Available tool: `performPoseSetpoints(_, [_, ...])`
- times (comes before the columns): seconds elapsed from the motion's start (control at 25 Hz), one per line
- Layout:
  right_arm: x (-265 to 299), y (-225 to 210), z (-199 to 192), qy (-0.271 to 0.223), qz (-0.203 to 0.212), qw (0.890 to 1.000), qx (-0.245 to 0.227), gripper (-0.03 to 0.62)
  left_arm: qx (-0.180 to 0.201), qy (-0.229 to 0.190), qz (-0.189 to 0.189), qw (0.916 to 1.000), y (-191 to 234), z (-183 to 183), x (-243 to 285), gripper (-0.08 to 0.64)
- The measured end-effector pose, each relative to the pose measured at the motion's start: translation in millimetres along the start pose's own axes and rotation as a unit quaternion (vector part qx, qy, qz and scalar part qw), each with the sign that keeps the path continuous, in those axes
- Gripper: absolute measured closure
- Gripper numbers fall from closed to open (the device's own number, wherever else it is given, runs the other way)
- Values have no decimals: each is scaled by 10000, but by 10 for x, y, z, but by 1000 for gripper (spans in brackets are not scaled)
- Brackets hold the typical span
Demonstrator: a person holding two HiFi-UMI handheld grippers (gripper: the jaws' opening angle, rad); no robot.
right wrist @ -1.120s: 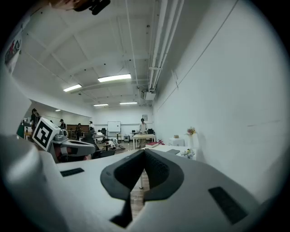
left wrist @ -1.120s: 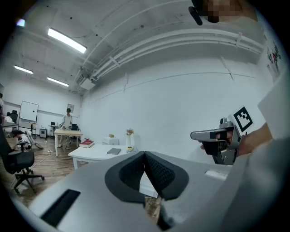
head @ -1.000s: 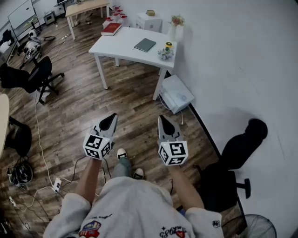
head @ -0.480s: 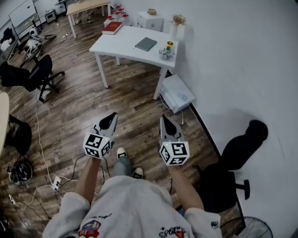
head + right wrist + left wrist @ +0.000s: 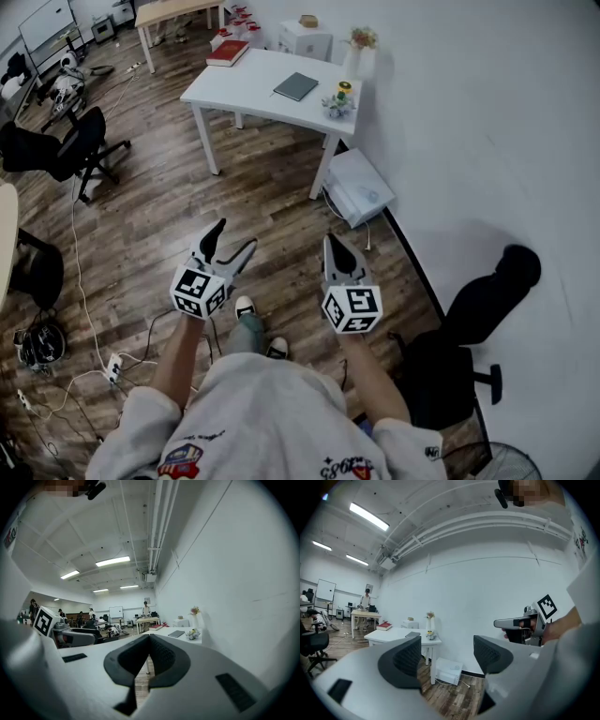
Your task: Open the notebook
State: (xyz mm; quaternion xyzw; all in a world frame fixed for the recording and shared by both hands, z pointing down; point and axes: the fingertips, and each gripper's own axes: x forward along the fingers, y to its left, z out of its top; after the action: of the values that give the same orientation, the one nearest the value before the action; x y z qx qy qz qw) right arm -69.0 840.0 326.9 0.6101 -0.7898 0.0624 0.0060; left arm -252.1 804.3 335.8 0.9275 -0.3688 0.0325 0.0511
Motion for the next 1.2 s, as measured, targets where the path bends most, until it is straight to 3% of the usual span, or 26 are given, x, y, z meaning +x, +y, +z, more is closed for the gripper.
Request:
performPoseSetpoints(0.12, [102, 9, 7, 21, 26, 10000, -2, 601, 31, -41, 78, 10000, 93, 25, 39, 192])
performPoseSetpoints(0.64, [1009, 14, 17, 183, 20, 9998, 13, 601, -54, 70, 208, 9997, 952, 10, 459, 193])
performPoseSetpoints(0.96, [1858, 11, 285, 171, -154, 9997, -36, 601, -53, 169, -30, 9998, 1719, 200, 948, 198])
performPoseSetpoints(1.2, [2323, 116, 273, 288, -245, 9992, -161, 601, -115, 420, -401, 9982, 2122, 105, 1198, 201])
